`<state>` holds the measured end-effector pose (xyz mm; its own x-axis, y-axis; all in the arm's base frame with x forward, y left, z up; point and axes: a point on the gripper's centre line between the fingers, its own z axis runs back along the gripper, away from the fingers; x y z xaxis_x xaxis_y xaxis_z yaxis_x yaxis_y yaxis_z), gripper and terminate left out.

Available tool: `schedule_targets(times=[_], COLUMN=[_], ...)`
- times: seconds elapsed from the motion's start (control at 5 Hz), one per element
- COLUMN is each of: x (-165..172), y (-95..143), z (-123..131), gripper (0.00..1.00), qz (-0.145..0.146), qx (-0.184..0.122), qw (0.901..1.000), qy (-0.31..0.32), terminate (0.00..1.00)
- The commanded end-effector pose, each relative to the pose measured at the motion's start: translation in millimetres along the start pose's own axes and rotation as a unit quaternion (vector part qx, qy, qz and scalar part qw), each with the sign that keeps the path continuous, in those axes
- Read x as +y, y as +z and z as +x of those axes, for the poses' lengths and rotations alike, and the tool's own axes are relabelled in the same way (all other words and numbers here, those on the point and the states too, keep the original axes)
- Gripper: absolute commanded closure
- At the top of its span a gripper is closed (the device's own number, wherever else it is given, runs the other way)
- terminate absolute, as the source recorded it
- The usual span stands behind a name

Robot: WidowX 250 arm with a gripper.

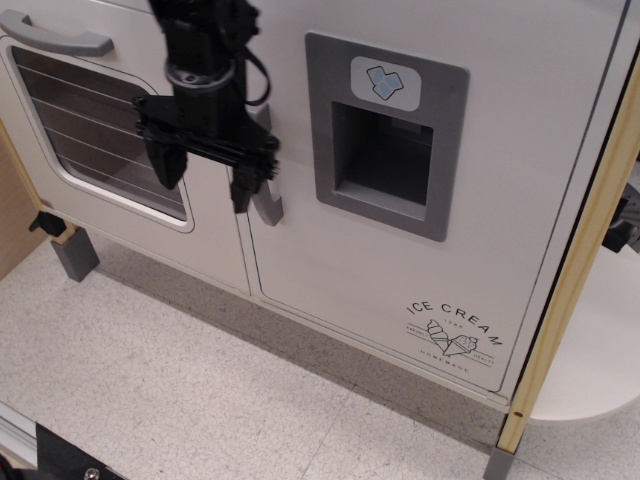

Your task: Open fridge

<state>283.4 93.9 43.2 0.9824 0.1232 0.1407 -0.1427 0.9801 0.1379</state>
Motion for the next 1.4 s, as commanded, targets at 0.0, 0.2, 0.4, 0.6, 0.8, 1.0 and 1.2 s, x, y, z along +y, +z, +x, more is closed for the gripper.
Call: schedule_targets(times=[0.0, 0.2, 0.4, 0.6, 0.8, 1.0, 1.2], x=[7, -3, -8, -11, -16, -14, -11], y=[-13, -13, -12, -15, -15, -9, -5], z=[43, 50, 55, 61, 64, 68, 64], gripper=[0.00, 0.00, 0.00, 0.00, 0.00, 1.00, 1.00], qz=[-0.041, -0.042, -0.030, -0.015, -0.022, -0.046, -0.058], qx=[-0.040, -0.076, -0.121, -0.161, -0.167, -0.158, -0.144], qw=[0.9955, 0.9923, 0.9890, 0.9856, 0.9850, 0.9860, 0.9874], qy=[-0.075, -0.089, -0.079, -0.048, -0.036, -0.027, -0.029], terminate=[0.00, 0.00, 0.00, 0.00, 0.00, 0.00, 0.00])
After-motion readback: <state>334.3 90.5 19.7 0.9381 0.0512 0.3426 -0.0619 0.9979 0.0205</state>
